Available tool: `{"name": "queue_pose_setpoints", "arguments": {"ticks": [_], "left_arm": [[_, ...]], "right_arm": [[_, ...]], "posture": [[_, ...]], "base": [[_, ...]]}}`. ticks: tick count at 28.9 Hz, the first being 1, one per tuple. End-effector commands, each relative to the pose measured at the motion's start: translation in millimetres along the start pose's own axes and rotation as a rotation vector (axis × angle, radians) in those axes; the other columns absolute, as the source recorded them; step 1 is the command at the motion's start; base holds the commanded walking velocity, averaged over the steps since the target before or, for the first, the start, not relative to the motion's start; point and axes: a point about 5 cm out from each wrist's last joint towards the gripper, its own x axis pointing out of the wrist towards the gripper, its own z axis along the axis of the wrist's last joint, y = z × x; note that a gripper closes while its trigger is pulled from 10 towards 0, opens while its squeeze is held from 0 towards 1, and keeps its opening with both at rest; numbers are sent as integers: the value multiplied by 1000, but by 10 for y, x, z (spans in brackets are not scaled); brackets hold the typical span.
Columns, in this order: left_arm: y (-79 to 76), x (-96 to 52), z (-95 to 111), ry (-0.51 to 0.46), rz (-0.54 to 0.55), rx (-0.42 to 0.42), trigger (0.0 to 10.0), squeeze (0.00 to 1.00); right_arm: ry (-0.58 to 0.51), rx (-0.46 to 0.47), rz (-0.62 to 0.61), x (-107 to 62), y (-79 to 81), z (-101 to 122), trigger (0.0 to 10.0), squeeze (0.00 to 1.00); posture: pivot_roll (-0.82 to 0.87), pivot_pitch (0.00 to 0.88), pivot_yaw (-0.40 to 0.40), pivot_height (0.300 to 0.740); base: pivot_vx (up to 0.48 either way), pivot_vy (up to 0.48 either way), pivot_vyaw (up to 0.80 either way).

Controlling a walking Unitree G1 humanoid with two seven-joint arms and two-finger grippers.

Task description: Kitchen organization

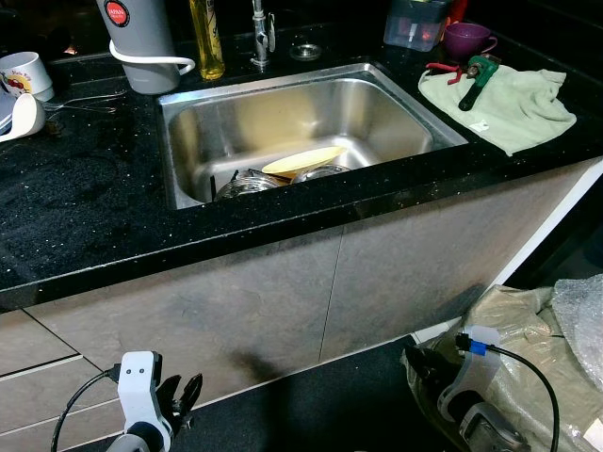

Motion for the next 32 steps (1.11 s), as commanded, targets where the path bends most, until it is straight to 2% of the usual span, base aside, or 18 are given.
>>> {"name": "queue_pose_setpoints", "arguments": {"ticks": [1,12,20,32], "left_arm": [[61,-38,-28,14,13,13,10000,0],[41,-43,12,-18,-24,29,10000,0],[16,-78,219,-86,-71,73,10000,0],[-238,-79,446,-158,-134,76,10000,0]], "right_arm": [[1,0,-2,-5,-10,-18,10000,0],[1,2,-3,-6,-12,-24,10000,0],[5,1,-4,-15,-36,-24,10000,0],[7,1,-4,-18,-42,-34,10000,0]], "posture": [[-62,72,25,732],[-73,75,28,732],[-67,78,22,732],[-71,74,23,732]], "base": [[0,0,0],[0,0,0],[0,0,0],[0,0,0]]}}
